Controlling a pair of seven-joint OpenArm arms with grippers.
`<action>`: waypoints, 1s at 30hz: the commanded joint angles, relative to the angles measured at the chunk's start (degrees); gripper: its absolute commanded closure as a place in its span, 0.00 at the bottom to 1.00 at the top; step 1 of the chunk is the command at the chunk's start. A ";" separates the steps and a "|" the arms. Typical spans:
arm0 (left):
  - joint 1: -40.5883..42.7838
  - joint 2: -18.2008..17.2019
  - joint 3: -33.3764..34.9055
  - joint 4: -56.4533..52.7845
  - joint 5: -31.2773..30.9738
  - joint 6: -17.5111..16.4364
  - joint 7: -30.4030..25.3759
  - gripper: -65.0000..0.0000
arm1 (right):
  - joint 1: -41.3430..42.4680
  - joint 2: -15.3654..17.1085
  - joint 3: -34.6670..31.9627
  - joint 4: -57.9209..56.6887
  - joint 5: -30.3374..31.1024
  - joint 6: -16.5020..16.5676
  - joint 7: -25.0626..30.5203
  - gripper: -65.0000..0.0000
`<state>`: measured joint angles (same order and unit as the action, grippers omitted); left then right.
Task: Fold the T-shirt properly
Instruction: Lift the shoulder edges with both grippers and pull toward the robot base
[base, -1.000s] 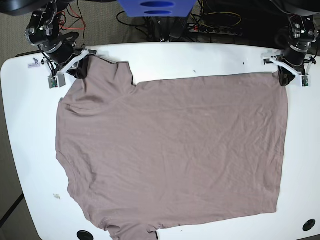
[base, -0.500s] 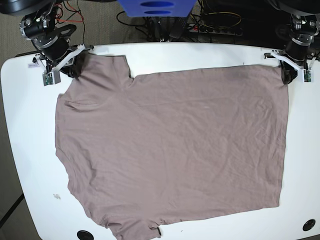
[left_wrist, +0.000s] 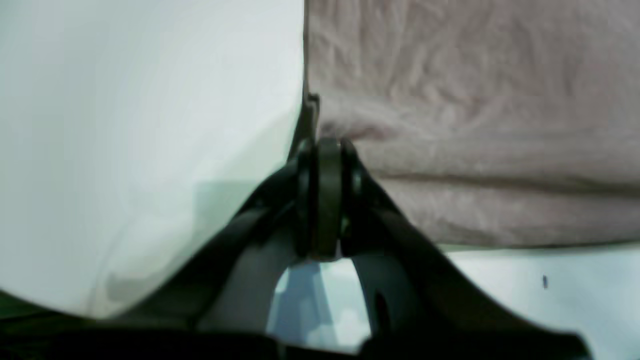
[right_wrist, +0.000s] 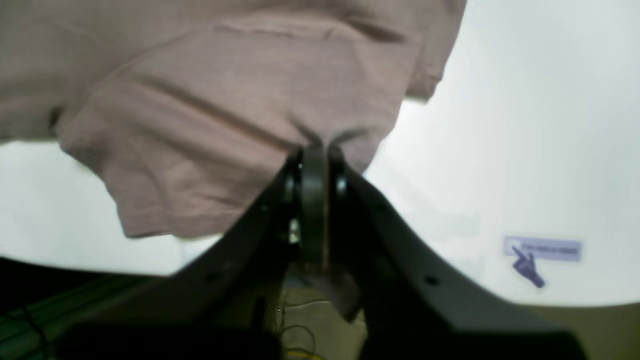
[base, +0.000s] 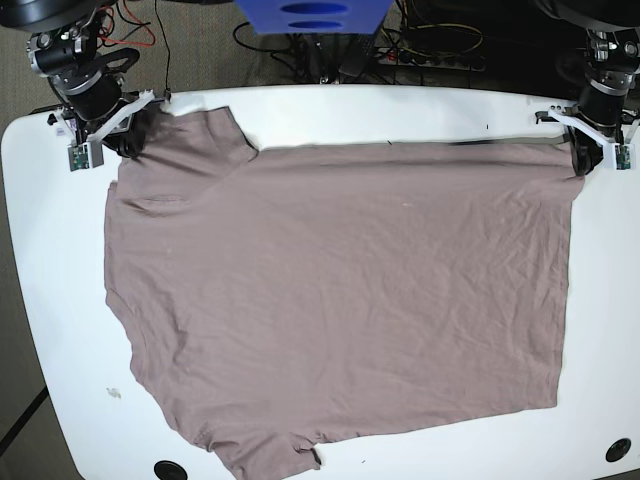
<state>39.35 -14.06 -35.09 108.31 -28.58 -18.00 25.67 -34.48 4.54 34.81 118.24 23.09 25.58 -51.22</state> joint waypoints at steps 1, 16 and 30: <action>0.25 -0.59 -2.10 1.59 -0.43 0.08 -0.53 1.00 | -0.29 0.47 0.96 1.53 0.35 0.50 1.42 1.00; -7.09 -0.60 -2.11 2.41 -0.03 -0.03 1.87 1.00 | 9.67 1.17 -2.15 1.46 0.37 -0.64 -1.04 1.00; -18.70 0.90 -2.52 -0.01 0.93 -0.39 7.83 1.00 | 20.16 0.76 -2.51 0.41 -0.15 -0.37 -2.34 1.00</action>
<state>21.87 -12.60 -37.12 107.96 -27.68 -18.65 34.15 -15.73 4.78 31.94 117.91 22.35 25.36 -55.20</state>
